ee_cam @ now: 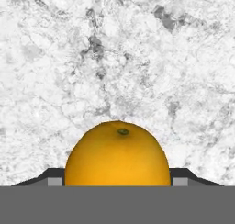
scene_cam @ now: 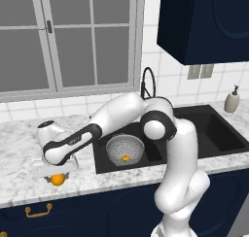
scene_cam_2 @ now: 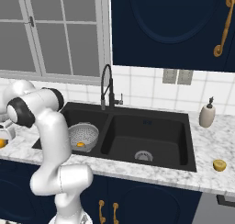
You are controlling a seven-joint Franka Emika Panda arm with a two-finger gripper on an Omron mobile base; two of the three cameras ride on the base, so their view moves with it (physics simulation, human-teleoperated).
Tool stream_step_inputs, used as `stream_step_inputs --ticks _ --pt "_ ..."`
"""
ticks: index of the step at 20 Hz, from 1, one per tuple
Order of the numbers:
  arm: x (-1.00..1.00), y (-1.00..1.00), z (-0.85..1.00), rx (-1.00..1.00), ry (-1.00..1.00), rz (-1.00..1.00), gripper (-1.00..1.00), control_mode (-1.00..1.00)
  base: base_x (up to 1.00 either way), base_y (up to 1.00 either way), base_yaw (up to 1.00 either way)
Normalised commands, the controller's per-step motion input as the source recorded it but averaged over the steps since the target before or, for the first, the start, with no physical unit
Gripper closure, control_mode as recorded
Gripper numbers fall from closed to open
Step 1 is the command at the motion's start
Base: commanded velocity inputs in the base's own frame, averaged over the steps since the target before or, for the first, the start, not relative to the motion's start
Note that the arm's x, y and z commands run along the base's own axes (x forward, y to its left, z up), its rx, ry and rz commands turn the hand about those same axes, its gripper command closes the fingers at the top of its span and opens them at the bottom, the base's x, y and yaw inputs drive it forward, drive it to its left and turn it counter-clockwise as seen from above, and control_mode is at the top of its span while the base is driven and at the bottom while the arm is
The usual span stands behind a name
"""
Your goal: Put the colander in the sink, put the kiwi, tangerine, orange in the colander, and turn on the sink faucet and pour water over the colander.
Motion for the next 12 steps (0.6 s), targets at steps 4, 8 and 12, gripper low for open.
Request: stream_step_inputs --ticks 4,8,12 --pt "0.0 -0.33 0.25 0.0 0.0 0.0 1.0 -1.0 0.0 0.0 0.0" --pt "0.0 -0.8 0.3 0.0 0.0 -0.02 1.0 -1.0 0.0 0.0 0.0" --pt "0.0 -1.0 0.08 0.0 0.01 -0.07 1.0 -1.0 0.0 0.0 0.0"
